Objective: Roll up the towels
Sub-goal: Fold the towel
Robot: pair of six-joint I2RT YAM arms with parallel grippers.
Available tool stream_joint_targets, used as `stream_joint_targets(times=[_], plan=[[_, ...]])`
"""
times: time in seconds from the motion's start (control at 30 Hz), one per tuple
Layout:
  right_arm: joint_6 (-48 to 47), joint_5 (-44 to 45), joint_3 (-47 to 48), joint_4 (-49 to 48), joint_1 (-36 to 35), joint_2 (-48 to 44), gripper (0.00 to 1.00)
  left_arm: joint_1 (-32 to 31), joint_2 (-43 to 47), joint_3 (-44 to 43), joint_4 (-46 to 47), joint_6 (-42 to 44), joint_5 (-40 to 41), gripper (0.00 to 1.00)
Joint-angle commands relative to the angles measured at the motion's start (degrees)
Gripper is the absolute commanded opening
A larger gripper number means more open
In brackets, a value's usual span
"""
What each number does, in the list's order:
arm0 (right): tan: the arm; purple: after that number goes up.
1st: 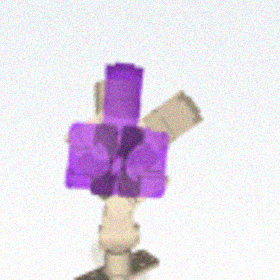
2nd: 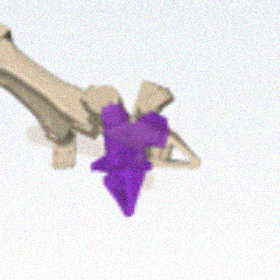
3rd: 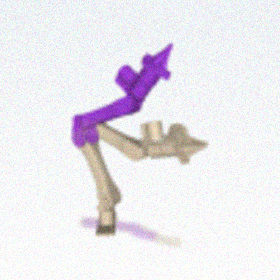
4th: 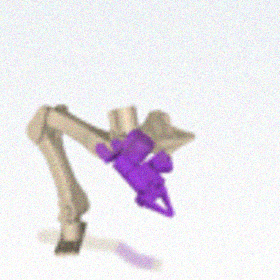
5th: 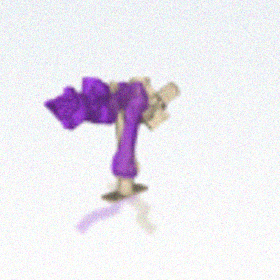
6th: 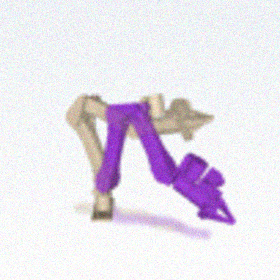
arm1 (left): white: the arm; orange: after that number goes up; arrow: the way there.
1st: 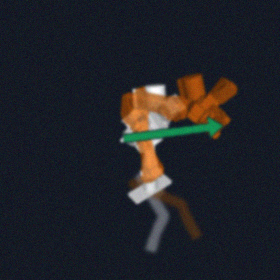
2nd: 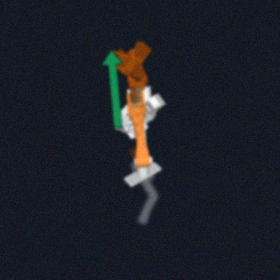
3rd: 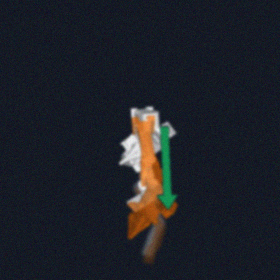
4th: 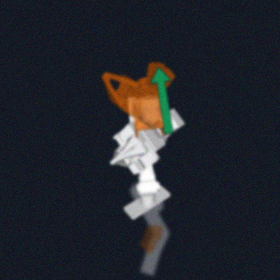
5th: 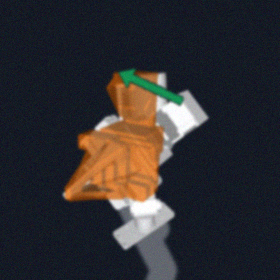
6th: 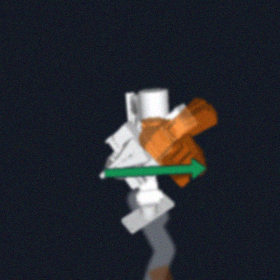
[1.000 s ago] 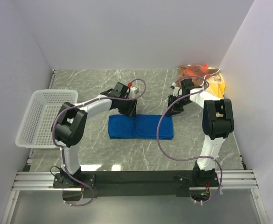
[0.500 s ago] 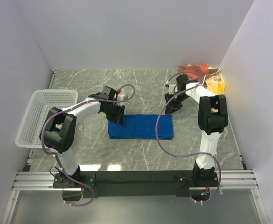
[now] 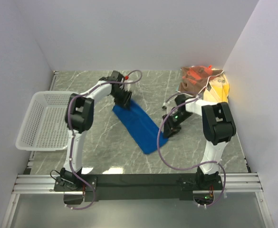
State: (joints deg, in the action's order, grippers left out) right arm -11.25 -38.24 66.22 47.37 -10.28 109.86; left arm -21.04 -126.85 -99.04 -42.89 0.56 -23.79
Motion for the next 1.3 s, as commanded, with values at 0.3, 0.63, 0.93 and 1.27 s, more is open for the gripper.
stream_joint_targets(times=[0.3,0.63,0.93,1.27], plan=[[6.5,-12.5,-4.9,-10.8,-4.5,-11.2,0.5,-0.3,5.8,-3.1,11.8,3.2,-2.7,0.58],[8.8,-7.4,-4.8,-14.2,-5.4,-10.2,0.48,-1.9,28.8,23.1,23.3,5.1,-9.4,0.58],[11.2,-9.3,-0.5,-13.7,0.9,-7.1,0.43,-23.7,47.5,42.8,23.7,20.4,12.0,0.51],[11.2,-12.9,6.5,-7.8,16.3,-8.2,0.42,-41.1,34.1,42.3,27.8,20.5,28.4,0.53]])
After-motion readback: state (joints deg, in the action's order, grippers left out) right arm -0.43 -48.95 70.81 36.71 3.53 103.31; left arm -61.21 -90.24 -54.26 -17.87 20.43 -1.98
